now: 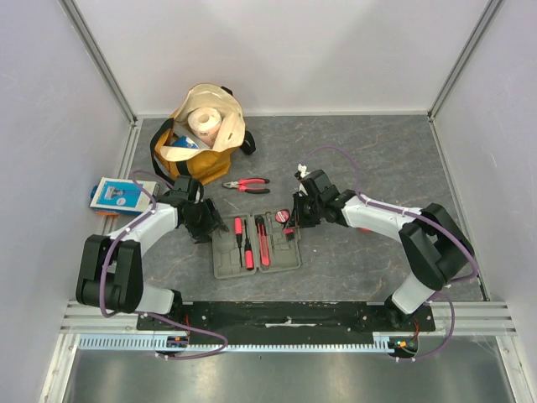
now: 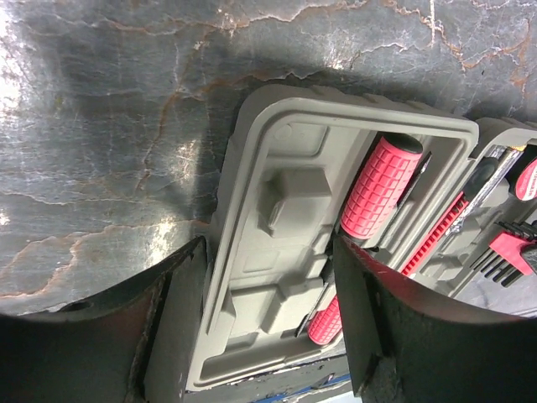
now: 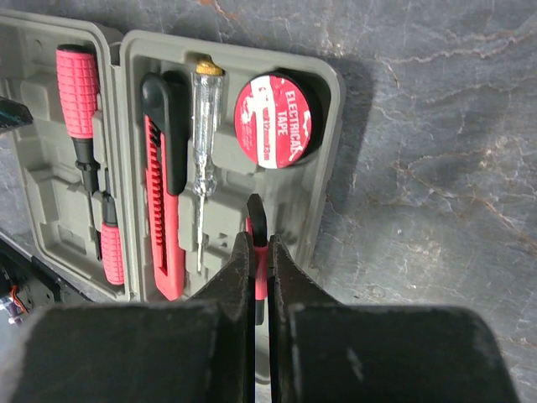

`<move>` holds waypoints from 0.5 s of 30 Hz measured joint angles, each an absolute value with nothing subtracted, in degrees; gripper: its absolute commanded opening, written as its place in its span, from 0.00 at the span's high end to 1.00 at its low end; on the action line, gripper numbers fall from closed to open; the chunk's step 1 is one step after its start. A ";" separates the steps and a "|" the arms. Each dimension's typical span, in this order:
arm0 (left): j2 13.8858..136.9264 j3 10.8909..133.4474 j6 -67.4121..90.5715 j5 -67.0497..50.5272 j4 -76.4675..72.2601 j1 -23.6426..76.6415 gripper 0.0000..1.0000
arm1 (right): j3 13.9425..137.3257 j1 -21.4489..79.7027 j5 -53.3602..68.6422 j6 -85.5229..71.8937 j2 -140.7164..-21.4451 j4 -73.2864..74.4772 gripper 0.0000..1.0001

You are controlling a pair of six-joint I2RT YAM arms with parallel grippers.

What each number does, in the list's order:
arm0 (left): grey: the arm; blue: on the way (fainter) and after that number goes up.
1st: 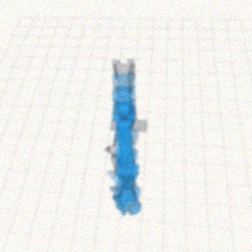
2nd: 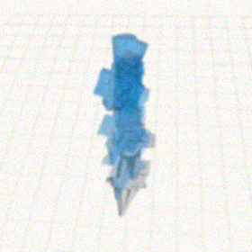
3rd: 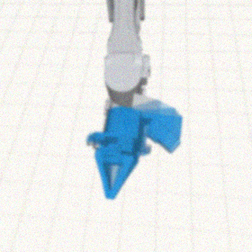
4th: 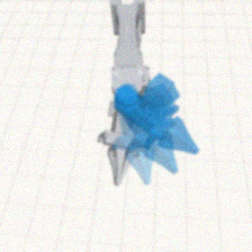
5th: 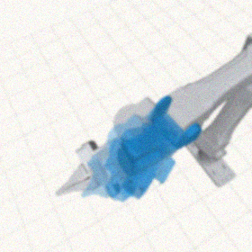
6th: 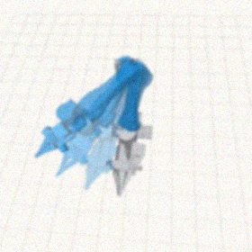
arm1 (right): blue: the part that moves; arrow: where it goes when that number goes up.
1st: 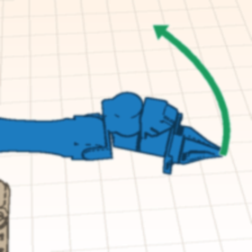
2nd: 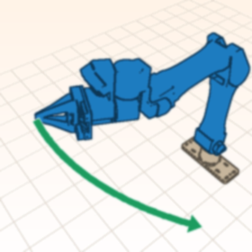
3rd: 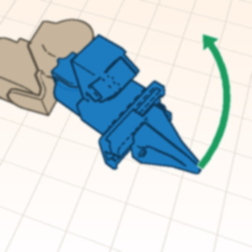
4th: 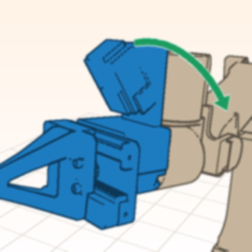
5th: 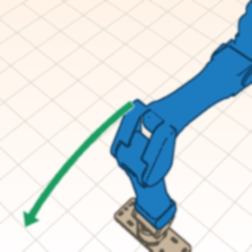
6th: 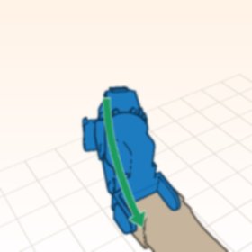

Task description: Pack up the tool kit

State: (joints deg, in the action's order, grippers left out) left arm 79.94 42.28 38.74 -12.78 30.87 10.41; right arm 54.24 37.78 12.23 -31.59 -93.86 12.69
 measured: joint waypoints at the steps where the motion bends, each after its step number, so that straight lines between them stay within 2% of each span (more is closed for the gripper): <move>1: 80.23 42.28 38.74 -13.02 30.70 10.33 0.33 | 54.19 37.78 12.12 -31.62 -93.93 12.25 1.00; 15: 84.05 41.80 40.75 -16.64 28.25 9.15 0.46 | 52.21 37.78 11.97 -31.66 -95.74 7.38 1.00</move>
State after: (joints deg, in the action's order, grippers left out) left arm 84.05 41.80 40.75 -16.64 28.25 9.15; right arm 52.21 37.78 11.97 -31.66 -95.74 7.38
